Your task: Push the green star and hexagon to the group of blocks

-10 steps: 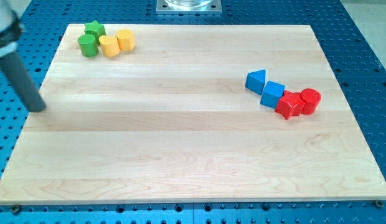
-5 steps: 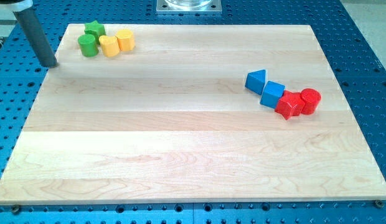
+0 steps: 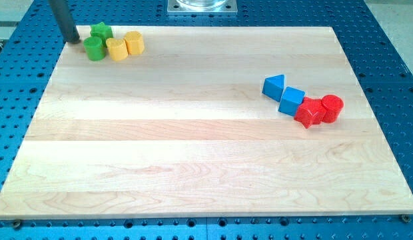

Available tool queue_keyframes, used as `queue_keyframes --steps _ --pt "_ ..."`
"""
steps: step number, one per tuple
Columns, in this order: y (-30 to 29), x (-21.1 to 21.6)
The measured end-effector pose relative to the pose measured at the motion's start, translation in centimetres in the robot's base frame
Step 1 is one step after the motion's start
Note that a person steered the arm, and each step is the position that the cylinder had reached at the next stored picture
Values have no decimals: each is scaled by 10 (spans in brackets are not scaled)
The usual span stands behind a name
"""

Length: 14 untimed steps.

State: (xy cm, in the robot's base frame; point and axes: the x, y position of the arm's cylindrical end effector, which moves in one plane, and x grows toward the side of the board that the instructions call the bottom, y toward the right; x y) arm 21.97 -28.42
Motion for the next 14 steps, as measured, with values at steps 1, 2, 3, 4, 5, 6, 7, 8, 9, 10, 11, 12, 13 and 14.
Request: queue_keyframes --steps 1,2,3,4,5,6,7,8,9,10,11,12,13,14 --pt "30 -1" --pt "130 30" --pt "178 51" --pt "192 117" --pt "176 122" --pt "127 93" --pt "123 41" --pt "149 15" --pt "236 26" --pt "328 72" --pt "316 61" --pt "256 43" --pt "279 85" --pt "305 95"
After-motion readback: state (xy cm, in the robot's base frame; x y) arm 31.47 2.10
